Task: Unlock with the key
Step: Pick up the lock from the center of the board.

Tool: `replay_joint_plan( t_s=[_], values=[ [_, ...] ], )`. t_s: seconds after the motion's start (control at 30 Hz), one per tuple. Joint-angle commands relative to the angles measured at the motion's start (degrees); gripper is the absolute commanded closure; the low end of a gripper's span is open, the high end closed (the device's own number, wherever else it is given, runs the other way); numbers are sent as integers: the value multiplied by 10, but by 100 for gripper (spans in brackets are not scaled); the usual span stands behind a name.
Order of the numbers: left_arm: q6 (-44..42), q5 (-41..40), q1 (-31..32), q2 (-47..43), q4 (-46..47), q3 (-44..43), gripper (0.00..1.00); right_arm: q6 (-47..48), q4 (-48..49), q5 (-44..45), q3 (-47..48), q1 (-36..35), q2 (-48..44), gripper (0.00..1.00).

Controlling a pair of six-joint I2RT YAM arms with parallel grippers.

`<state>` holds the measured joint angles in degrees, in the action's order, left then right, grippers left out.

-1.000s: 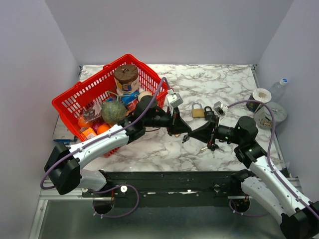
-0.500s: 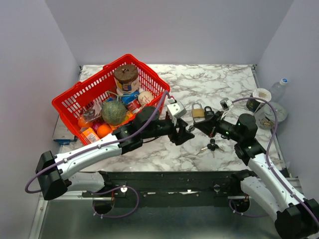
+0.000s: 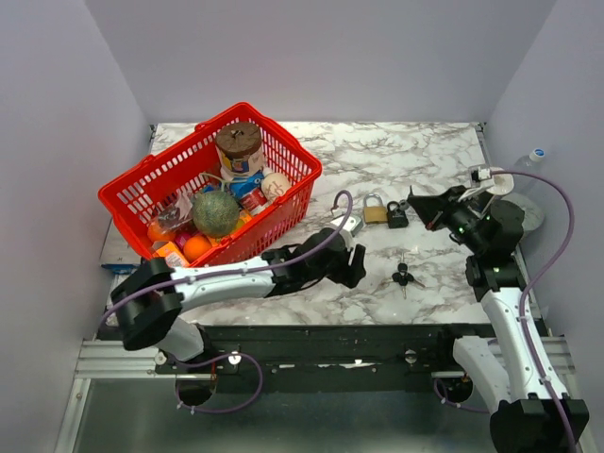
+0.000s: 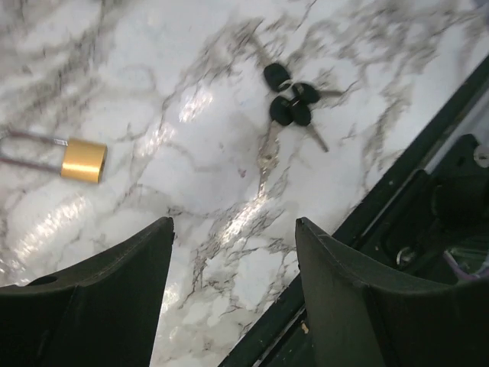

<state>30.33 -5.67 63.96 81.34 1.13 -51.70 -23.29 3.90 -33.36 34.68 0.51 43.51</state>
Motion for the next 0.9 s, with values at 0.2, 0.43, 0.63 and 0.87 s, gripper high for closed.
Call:
replay_joint_plan(
  t_s=[0.2,0.43,0.63,0.87],
  values=[
    [186,-82,-44,154,-129,-93,27,-31,54,6,28,27,20,99],
    [213,-63,-86,174,-104,-52,25,-3,40,21,20,19,11,99],
    [192,-56,-88,216,-103,-81,25,-3,39,23,19,17,13,99],
    [165,-59,-94,264,-108,-126,25,1,39,24,16,17,13,99]
  ],
)
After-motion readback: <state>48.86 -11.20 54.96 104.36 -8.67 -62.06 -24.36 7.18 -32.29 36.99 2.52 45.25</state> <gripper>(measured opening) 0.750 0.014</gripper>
